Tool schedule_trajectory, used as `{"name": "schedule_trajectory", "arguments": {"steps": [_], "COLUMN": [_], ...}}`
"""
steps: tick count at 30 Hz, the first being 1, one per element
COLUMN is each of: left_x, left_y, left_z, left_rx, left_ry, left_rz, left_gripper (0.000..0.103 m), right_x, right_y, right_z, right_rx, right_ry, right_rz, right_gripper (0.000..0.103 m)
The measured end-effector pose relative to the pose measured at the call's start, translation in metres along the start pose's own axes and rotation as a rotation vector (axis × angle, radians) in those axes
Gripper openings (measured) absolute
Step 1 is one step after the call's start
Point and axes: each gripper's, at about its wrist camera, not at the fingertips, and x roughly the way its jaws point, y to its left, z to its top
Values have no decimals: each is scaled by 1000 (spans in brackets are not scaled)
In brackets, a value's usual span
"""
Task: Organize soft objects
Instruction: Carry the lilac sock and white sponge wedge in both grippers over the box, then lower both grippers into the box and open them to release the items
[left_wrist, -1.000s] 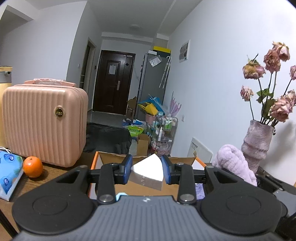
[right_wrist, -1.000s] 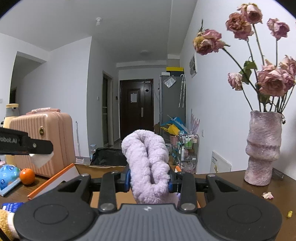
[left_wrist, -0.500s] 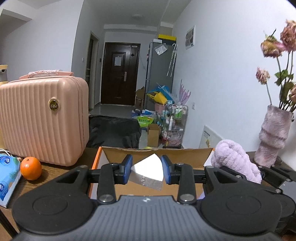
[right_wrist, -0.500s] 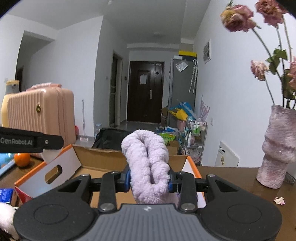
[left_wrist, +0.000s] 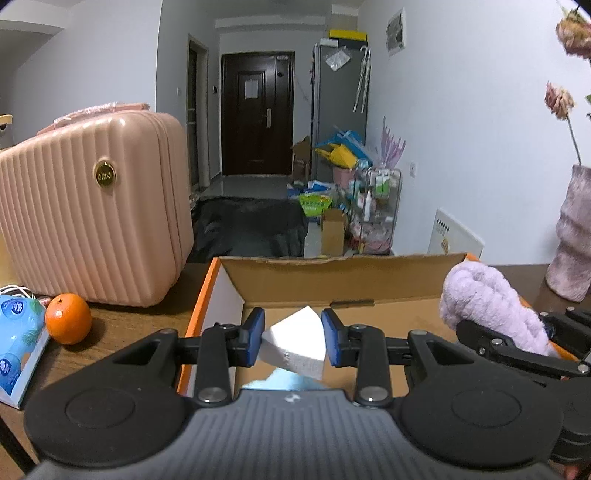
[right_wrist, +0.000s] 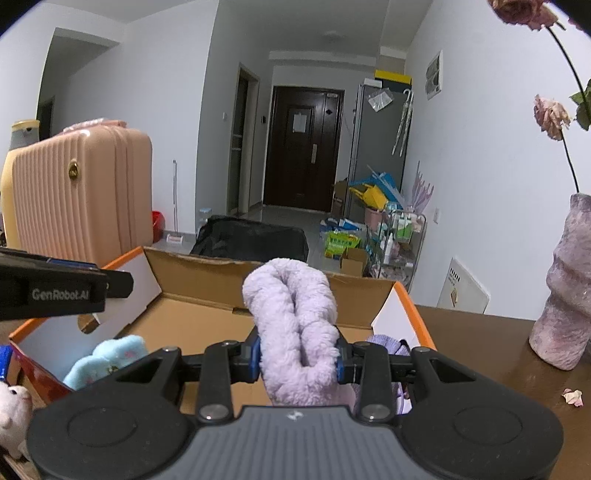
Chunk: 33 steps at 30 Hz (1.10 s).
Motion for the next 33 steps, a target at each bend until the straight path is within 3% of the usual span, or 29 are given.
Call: {"name": "schedule_trajectory", "arguments": {"steps": [11,24,26,28,30,31,32,33], "left_x": [27,40,39,37,33,32,30,29], "left_y": [1,1,1,3,5,5,6,6], "left_z": [-11,-22,-22,-21,-21,-20,-20,-19], "left_rx": [4,17,14,8,-2,-6,-10,-15], "left_ry": [96,117,112,103,89,81,76,73], "left_rz": [22,34,30,25,33,34,32,33], "left_gripper": [34,35,37,47,56,66,74,90], "right_x": [13,18,17,15,12,10,9,7], "right_y": [6,5,5,4,5,4,4,4], "right_z": [-7,-12,-12,-11,-11,-11,-12,-11], "right_rx": [-19,-11,-12,-12,-9,-8,-7,-7], "right_ry": [60,73,64,48,35,27,17,8], "right_rz": [3,4,-1,-6,-17,-26,-33,-39], "right_gripper": [34,35,44,50,68,82,91,93]}}
